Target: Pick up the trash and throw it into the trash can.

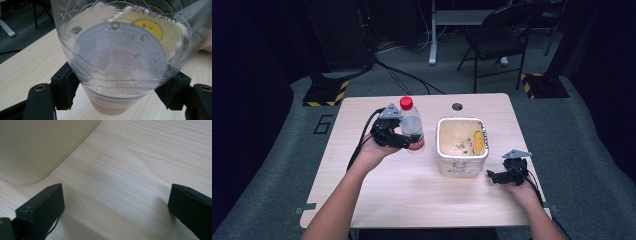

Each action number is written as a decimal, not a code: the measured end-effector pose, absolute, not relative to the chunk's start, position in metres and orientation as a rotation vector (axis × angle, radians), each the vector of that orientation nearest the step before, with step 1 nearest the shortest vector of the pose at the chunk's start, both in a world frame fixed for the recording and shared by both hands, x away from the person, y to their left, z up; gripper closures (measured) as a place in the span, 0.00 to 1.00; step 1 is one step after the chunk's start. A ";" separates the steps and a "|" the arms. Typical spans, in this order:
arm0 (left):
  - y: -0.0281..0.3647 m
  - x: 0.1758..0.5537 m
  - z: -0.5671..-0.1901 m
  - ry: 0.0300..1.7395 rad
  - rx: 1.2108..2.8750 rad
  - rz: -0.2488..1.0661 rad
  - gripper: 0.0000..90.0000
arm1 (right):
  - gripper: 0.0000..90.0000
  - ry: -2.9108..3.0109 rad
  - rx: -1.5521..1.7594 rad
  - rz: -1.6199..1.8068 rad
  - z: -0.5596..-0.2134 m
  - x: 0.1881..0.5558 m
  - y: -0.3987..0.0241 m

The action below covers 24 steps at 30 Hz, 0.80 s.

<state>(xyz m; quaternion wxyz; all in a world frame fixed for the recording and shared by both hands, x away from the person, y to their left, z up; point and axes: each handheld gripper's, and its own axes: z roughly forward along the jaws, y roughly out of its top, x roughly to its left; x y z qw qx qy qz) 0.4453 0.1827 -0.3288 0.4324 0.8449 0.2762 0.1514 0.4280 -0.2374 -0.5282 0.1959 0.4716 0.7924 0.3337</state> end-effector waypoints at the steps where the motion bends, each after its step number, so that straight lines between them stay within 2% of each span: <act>1: 0.182 0.446 -0.328 0.685 2.105 0.379 0.30 | 0.00 2.220 1.322 0.935 -0.528 0.428 -0.237; 24: 0.147 0.450 -0.303 0.601 2.112 0.369 0.30 | 0.00 2.220 1.317 0.935 -0.528 0.428 -0.238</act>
